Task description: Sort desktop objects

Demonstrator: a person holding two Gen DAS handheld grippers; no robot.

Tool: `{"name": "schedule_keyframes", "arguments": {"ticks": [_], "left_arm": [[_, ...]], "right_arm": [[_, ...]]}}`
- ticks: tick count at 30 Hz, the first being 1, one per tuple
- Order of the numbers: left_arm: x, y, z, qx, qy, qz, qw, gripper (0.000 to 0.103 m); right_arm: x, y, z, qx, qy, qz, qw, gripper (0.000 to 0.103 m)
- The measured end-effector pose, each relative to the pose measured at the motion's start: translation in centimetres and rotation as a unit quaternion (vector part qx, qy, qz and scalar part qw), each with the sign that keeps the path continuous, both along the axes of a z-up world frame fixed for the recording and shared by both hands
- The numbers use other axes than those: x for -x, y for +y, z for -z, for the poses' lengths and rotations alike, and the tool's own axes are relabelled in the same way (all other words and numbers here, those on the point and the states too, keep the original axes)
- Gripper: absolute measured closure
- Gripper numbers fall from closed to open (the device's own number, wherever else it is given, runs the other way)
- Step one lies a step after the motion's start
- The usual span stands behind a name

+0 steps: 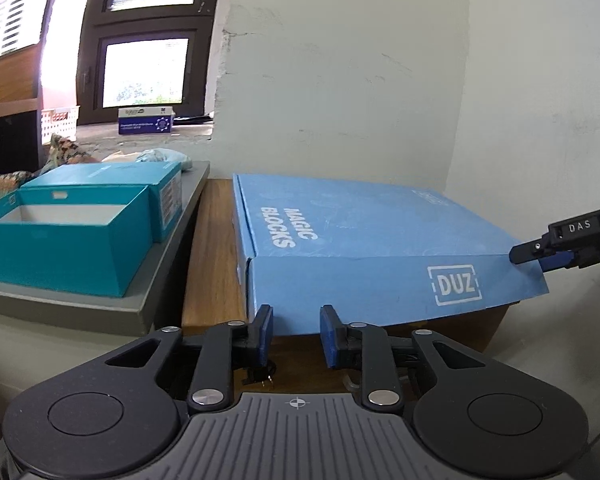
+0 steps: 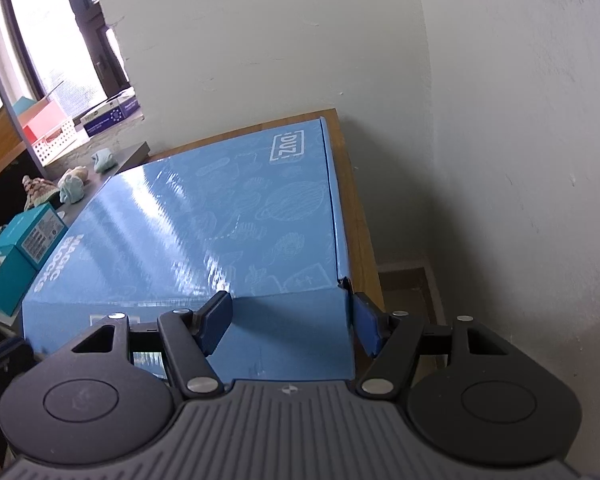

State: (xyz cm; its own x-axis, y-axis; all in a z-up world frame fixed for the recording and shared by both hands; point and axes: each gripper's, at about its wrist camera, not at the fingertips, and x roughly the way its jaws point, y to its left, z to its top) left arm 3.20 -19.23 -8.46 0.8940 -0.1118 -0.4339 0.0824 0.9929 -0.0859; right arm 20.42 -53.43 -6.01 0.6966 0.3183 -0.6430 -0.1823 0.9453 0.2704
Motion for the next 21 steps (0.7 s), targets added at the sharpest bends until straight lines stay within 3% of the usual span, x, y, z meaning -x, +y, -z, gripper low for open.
{"name": "schedule_keyframes", "arguments": {"ticks": [12,21], "left_arm": [[-1.4,-0.4,0.8,-0.013,0.026,-0.011,0.9995,0.075],[-2.8,-0.3,1.5,-0.016,0.031,-0.018,0.9992,0.075]], "right_arm": [[1.1,-0.2,1.4,0.027,-0.003,-0.018,0.999,0.045],[0.6,0.4,2.5,0.049,-0.015,-0.021,0.998,0.047]]}}
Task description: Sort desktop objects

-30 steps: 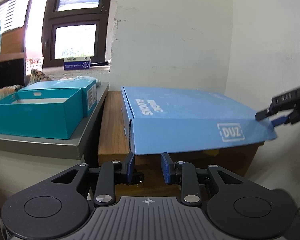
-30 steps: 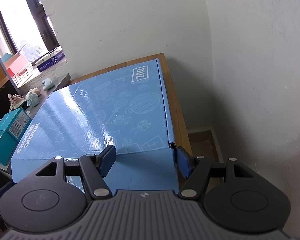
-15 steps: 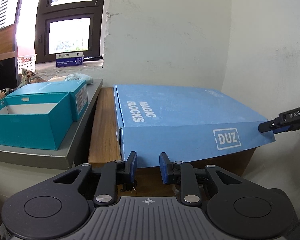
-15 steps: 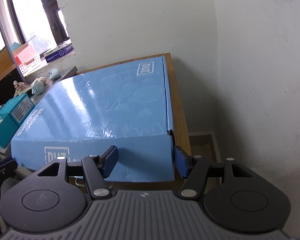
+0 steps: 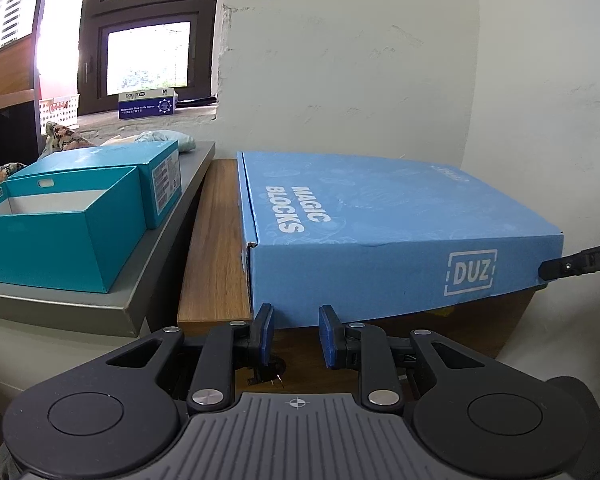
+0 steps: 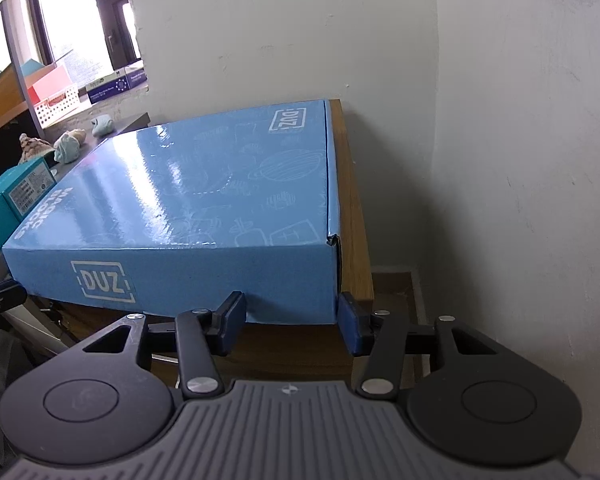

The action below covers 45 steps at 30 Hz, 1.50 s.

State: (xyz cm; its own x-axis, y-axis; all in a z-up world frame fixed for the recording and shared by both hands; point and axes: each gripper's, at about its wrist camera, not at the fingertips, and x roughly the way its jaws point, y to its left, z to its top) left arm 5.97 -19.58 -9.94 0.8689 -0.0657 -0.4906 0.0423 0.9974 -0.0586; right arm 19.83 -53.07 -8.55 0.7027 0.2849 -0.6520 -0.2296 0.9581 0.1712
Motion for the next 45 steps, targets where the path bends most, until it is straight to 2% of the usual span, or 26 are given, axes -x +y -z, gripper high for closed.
{"name": "schedule_keyframes", "arguments": {"ticks": [14,29,42,45], "left_arm": [[-0.9,0.0,0.2,0.005,-0.001,-0.005,1.0000,0.075],[-0.6,0.1,0.5,0.015,-0.011,-0.007,0.9998,0.074],[0.9,-1.1,-0.7,0.011,-0.009,-0.003,0.9999,0.066],[1.4,-1.5,-1.1,0.008,-0.011,-0.002,0.9999,0.062]], "right_arm": [[-0.6,0.2,0.6,-0.009,-0.011,0.012,1.000,0.047],[0.0,0.5,1.0,0.003,-0.024,0.010,1.000,0.046],[2.7,0.6,0.0,-0.008,-0.038,-0.001,0.999,0.046],[3.3,0.5,-0.2,-0.012,-0.040,-0.002,0.999,0.046]]}}
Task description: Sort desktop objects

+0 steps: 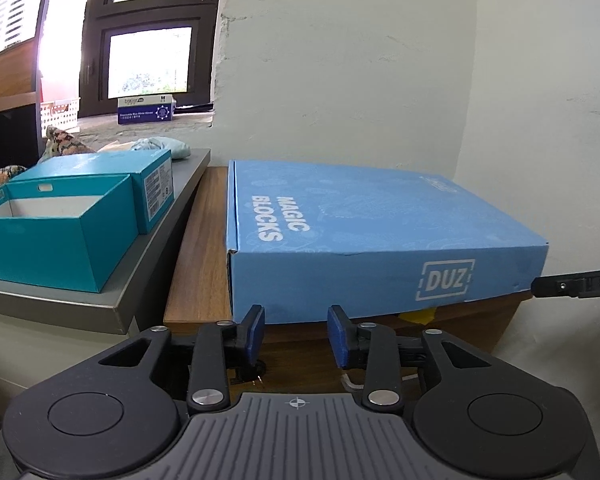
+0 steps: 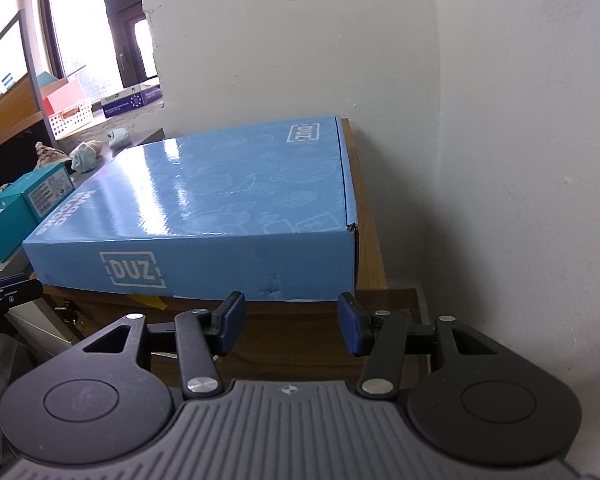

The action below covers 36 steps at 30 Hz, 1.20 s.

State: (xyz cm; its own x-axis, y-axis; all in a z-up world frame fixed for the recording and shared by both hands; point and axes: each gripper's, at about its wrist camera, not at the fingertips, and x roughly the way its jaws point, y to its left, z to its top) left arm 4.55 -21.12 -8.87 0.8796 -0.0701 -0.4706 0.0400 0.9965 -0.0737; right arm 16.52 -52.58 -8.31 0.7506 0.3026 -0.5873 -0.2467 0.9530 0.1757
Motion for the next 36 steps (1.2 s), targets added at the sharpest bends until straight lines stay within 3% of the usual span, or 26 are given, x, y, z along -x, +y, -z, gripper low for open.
{"name": "schedule_keyframes", "arguments": {"ticks": [8,20,24,36], "left_arm": [[1.2,-1.0,-1.1,-0.001,-0.007,0.004,1.0000,0.051],[3.2,-2.3,-2.5,0.001,-0.023,0.019,0.9996,0.012],[3.7,-2.5,-2.7,0.005,-0.026,0.018,0.9995,0.005],[4.8,-2.1,-2.9,0.001,-0.032,-0.014,0.9994,0.000]], "right_arm": [[1.5,-0.3,-0.7,-0.009,-0.008,-0.003,1.000,0.041],[3.3,-0.3,-1.9,-0.013,-0.026,-0.015,0.999,0.015],[4.0,0.3,-2.1,-0.008,-0.040,-0.022,0.999,0.002],[5.3,2.3,-2.4,-0.007,-0.053,-0.049,0.997,0.000]]}}
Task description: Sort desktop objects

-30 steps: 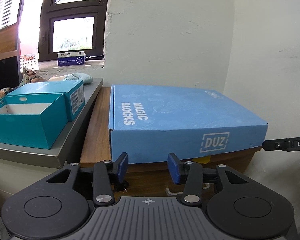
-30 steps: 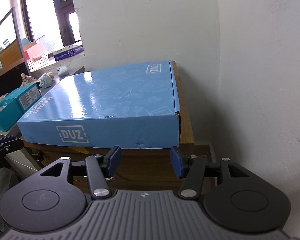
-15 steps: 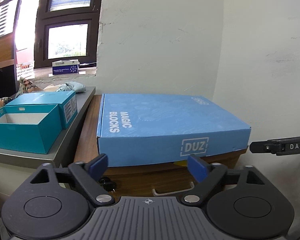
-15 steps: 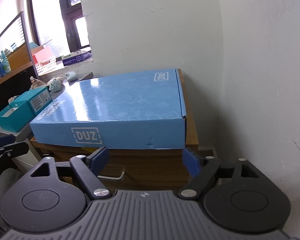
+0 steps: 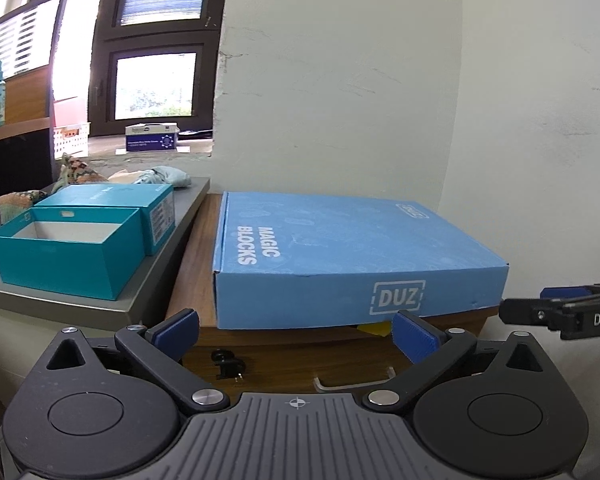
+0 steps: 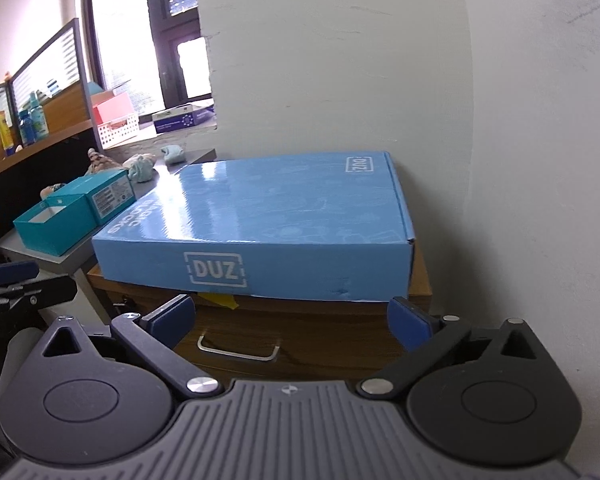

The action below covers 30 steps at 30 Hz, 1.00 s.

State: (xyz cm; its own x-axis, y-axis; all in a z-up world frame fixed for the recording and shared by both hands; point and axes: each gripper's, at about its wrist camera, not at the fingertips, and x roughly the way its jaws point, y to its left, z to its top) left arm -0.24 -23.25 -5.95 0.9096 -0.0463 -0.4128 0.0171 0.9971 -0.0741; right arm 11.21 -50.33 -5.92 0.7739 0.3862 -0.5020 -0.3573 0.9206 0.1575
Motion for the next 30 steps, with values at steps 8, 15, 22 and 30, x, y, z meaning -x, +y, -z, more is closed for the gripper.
{"name": "schedule_keyframes", "arguments": {"ticks": [8,15,22,30], "left_arm": [[0.7,0.2,-0.5,-0.014,-0.004,-0.020,0.9997,0.000],[1.0,0.8,-0.5,-0.017,0.002,-0.040,0.9991,0.000],[1.5,1.5,-0.3,-0.023,0.008,-0.062,0.9978,0.000],[2.1,2.7,-0.3,-0.022,0.015,-0.094,0.9952,0.000]], "right_arm": [[0.4,1.7,-0.1,0.002,-0.002,-0.028,1.000,0.000],[0.4,3.1,-0.1,0.005,-0.002,-0.048,0.999,0.000],[-0.1,4.3,-0.1,0.003,0.001,-0.067,0.998,0.000],[-0.8,6.4,-0.2,0.003,0.001,-0.099,0.995,0.000]]}}
